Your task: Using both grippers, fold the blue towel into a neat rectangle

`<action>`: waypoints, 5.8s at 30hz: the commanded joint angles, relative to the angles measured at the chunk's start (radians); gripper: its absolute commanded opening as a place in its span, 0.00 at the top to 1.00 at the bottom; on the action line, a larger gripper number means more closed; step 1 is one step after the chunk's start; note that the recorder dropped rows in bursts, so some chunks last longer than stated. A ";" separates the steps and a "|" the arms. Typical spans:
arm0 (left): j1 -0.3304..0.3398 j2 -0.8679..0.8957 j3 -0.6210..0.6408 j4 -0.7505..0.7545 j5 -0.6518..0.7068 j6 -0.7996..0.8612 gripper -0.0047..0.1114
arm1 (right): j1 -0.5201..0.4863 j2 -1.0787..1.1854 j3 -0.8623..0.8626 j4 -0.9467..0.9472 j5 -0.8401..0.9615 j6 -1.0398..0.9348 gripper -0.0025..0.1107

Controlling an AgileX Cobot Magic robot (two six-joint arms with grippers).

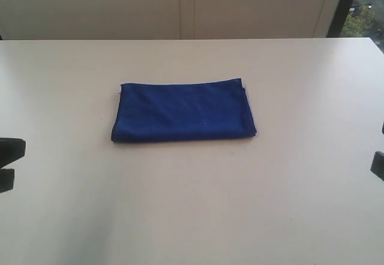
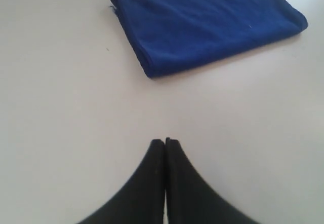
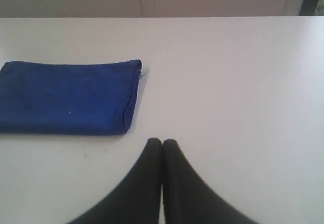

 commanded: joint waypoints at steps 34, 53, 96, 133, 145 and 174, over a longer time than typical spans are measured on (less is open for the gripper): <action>0.002 -0.043 0.045 -0.018 0.005 0.027 0.96 | -0.116 -0.281 0.115 -0.007 -0.063 -0.048 0.98; 0.002 -0.043 0.045 -0.018 0.005 0.027 0.96 | -0.238 -0.520 0.117 -0.105 0.263 -0.049 0.98; 0.002 -0.043 0.045 -0.018 0.005 0.027 0.96 | -0.193 -0.520 0.289 -0.284 0.137 0.138 0.98; 0.002 -0.043 0.045 -0.018 0.005 0.027 0.96 | -0.185 -0.520 0.300 -0.282 0.112 0.138 0.98; 0.002 -0.043 0.045 -0.018 0.005 0.027 0.96 | -0.185 -0.520 0.300 -0.282 0.112 0.138 0.98; 0.002 -0.753 0.380 0.058 -0.092 0.315 0.96 | -0.185 -0.520 0.300 -0.282 0.112 0.138 0.98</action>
